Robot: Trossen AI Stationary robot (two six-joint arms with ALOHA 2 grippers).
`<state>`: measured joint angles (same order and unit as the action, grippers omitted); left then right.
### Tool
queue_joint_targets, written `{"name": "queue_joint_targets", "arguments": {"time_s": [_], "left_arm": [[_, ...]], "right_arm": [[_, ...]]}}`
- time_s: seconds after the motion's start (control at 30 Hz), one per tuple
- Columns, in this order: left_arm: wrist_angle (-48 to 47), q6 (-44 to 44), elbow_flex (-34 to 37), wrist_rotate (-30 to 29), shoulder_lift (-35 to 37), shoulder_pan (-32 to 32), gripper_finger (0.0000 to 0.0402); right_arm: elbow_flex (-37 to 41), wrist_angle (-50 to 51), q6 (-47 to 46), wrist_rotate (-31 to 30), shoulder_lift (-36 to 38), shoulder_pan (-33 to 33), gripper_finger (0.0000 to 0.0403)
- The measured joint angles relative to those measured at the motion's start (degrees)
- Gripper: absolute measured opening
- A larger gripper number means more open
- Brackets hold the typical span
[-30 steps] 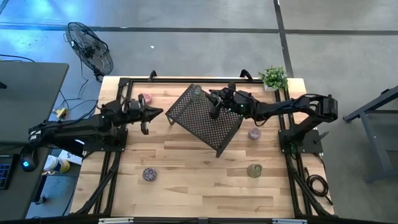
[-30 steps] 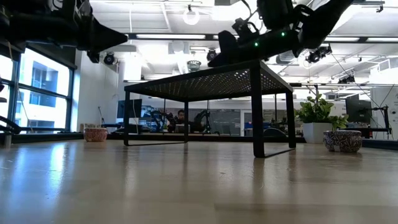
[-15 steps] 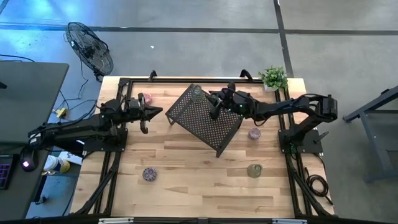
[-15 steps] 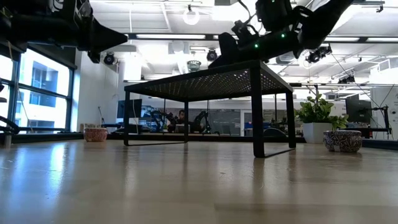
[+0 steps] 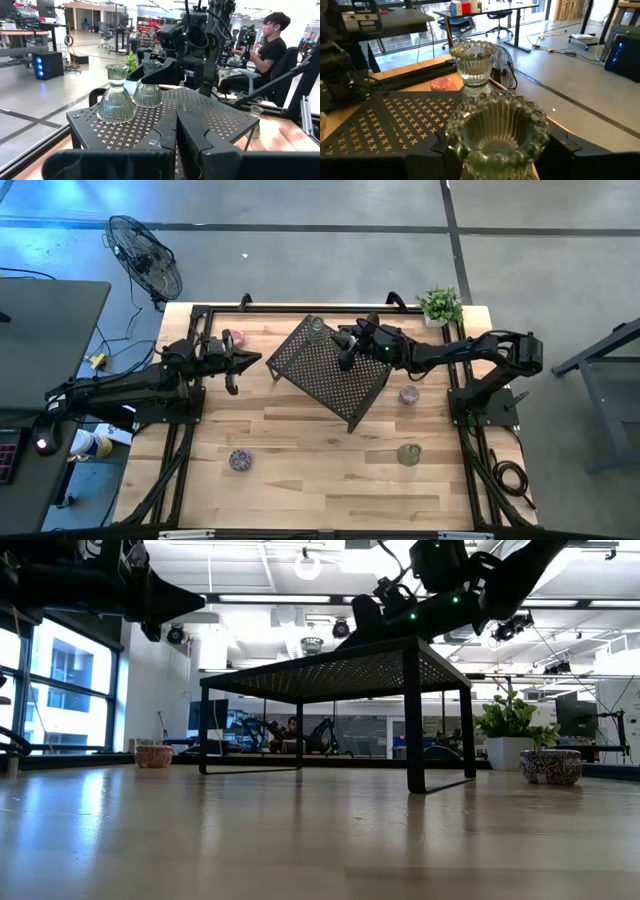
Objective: Pick & Place candle stick holders
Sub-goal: Put the left green candle holder on the shelf
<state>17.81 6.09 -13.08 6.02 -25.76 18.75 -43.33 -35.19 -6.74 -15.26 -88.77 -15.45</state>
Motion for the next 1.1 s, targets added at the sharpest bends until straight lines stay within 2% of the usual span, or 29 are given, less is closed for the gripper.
{"name": "queue_joint_targets", "arguments": {"time_s": [0.47, 0.67, 0.83, 1.1], "left_arm": [[-1.32, -0.43, 0.0, 0.07, 0.0, 0.01, 0.0001], [-1.28, -0.44, 0.0, 0.07, 0.0, -0.01, 0.0001], [-1.3, -1.32, 0.0, 0.07, 0.0, -0.01, 0.0001], [-1.32, -1.33, 0.0, 0.29, 0.0, -0.01, 0.0001]], "right_arm": [[0.0, 0.49, -0.97, 0.04, 0.15, 0.96, 0.0168], [0.0, 5.22, -2.2, -3.31, 2.47, 1.37, 0.0208], [0.0, 8.11, -2.79, -2.74, 4.05, 1.39, 0.0252], [0.0, 12.78, -3.27, -0.51, 7.56, 1.94, 0.0264]]}}
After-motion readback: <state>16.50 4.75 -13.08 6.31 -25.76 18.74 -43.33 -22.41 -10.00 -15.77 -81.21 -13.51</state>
